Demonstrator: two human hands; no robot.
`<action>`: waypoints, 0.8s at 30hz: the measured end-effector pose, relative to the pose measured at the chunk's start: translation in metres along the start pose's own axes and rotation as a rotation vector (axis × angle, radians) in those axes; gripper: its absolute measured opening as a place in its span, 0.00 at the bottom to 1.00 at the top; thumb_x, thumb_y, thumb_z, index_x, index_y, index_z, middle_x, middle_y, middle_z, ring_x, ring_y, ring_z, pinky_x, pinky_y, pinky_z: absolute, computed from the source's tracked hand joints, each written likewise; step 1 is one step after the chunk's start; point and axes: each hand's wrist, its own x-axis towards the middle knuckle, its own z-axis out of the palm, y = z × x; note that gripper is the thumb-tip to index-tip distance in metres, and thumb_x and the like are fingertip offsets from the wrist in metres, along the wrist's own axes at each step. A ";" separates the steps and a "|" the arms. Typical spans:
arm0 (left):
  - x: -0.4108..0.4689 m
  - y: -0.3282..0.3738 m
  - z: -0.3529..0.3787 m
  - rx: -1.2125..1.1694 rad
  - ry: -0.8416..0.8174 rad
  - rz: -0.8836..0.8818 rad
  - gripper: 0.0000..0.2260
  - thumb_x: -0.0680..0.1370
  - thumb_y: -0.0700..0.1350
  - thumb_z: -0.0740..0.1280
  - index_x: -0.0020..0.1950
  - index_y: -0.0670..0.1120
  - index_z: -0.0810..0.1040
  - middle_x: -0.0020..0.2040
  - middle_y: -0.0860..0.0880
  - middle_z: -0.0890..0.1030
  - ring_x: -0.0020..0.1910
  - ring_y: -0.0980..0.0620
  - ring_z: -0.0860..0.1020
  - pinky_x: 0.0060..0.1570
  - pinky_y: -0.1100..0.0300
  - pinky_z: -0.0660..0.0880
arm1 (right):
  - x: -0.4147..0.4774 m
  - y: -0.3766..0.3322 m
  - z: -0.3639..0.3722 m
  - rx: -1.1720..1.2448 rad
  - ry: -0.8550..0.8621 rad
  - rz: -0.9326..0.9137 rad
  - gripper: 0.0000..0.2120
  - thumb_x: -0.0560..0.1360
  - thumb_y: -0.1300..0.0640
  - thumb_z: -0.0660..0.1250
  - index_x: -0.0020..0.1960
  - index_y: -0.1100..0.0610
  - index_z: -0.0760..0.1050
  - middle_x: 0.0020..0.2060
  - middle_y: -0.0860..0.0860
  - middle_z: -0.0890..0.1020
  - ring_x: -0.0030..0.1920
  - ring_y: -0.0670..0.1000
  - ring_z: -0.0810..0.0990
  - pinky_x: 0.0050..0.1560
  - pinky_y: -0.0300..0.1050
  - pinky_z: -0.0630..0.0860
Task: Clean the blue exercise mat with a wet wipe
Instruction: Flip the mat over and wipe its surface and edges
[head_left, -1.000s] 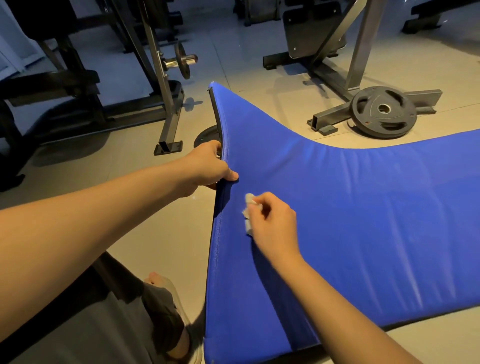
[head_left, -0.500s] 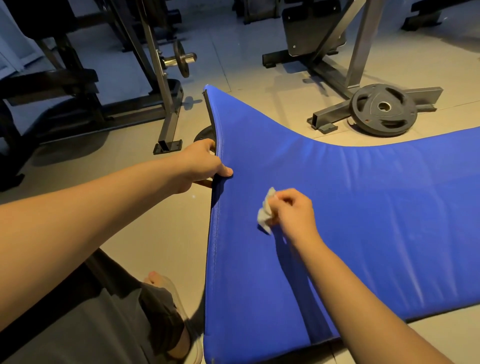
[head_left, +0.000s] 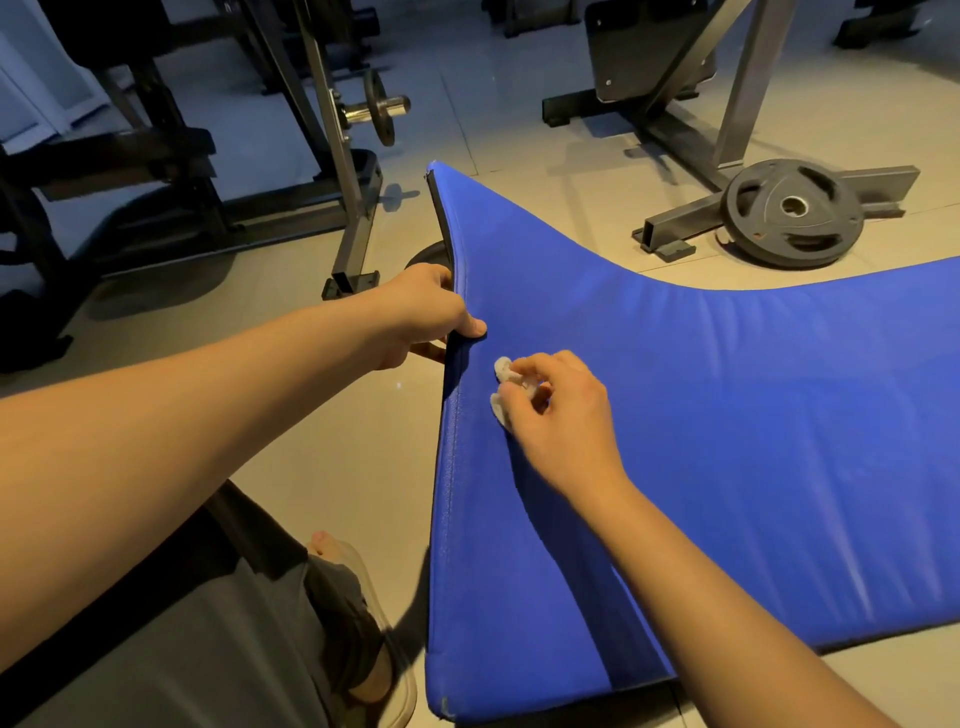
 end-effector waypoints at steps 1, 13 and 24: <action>0.000 0.000 0.000 -0.001 0.005 -0.001 0.13 0.79 0.38 0.72 0.61 0.48 0.74 0.55 0.47 0.81 0.51 0.47 0.80 0.38 0.55 0.78 | -0.005 -0.002 0.004 0.021 0.000 -0.005 0.05 0.78 0.53 0.71 0.52 0.54 0.82 0.46 0.49 0.77 0.42 0.47 0.78 0.45 0.46 0.77; -0.006 0.000 0.003 -0.158 0.124 0.019 0.11 0.80 0.37 0.70 0.61 0.48 0.76 0.51 0.50 0.80 0.46 0.51 0.79 0.37 0.57 0.75 | -0.021 -0.003 0.011 -0.011 0.029 -0.287 0.03 0.79 0.61 0.67 0.47 0.56 0.77 0.43 0.47 0.75 0.41 0.48 0.74 0.39 0.46 0.73; -0.012 0.006 -0.004 -0.229 0.126 0.034 0.12 0.81 0.38 0.69 0.60 0.52 0.73 0.51 0.52 0.79 0.46 0.54 0.79 0.34 0.60 0.74 | -0.038 -0.008 -0.046 -0.266 -0.614 -0.572 0.09 0.76 0.60 0.67 0.41 0.51 0.68 0.39 0.43 0.69 0.36 0.49 0.70 0.37 0.45 0.71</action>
